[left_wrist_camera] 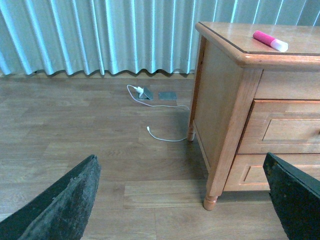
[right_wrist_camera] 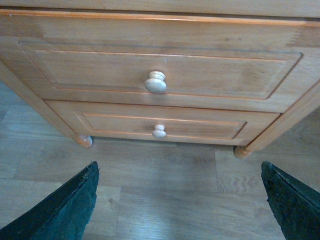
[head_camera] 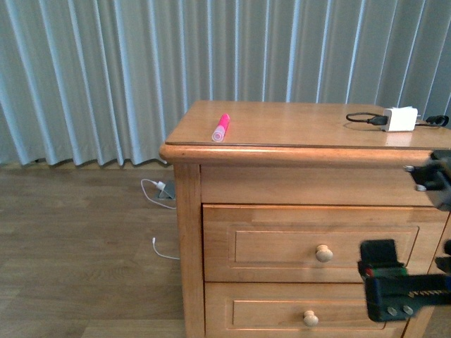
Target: Place pink marker in drawer with both arms
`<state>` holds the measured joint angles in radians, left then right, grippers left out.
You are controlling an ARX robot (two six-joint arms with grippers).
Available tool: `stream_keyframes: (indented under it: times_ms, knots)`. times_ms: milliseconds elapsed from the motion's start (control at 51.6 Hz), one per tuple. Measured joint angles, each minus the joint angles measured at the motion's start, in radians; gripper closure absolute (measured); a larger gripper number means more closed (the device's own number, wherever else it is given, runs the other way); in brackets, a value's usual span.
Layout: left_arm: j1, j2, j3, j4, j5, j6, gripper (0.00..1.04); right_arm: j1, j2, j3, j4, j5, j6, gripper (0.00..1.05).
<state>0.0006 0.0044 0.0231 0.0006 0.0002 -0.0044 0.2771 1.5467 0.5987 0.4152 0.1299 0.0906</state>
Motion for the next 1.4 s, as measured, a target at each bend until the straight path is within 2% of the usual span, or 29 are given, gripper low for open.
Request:
stream_keyframes:
  times_ms: [330, 601, 872, 1202, 1280, 1396]
  knots:
    - [0.0, 0.0, 0.0, 0.0, 0.0, 0.0, 0.06, 0.024, 0.34, 0.266, 0.078, 0.058, -0.002, 0.08]
    - [0.0, 0.0, 0.0, 0.0, 0.0, 0.0, 0.06, 0.01, 0.532, 0.424, 0.081, 0.058, -0.028, 0.08]
    - [0.0, 0.0, 0.0, 0.0, 0.0, 0.0, 0.06, -0.006, 0.618, 0.513, 0.073, 0.052, -0.026, 0.08]
    - [0.0, 0.0, 0.0, 0.0, 0.0, 0.0, 0.06, -0.015, 0.644, 0.532, 0.067, 0.041, -0.021, 0.08]
    - [0.0, 0.0, 0.0, 0.0, 0.0, 0.0, 0.06, -0.016, 0.644, 0.532, 0.075, 0.049, -0.016, 0.24]
    - [0.0, 0.0, 0.0, 0.0, 0.0, 0.0, 0.06, -0.02, 0.644, 0.531, 0.077, 0.053, -0.015, 0.4]
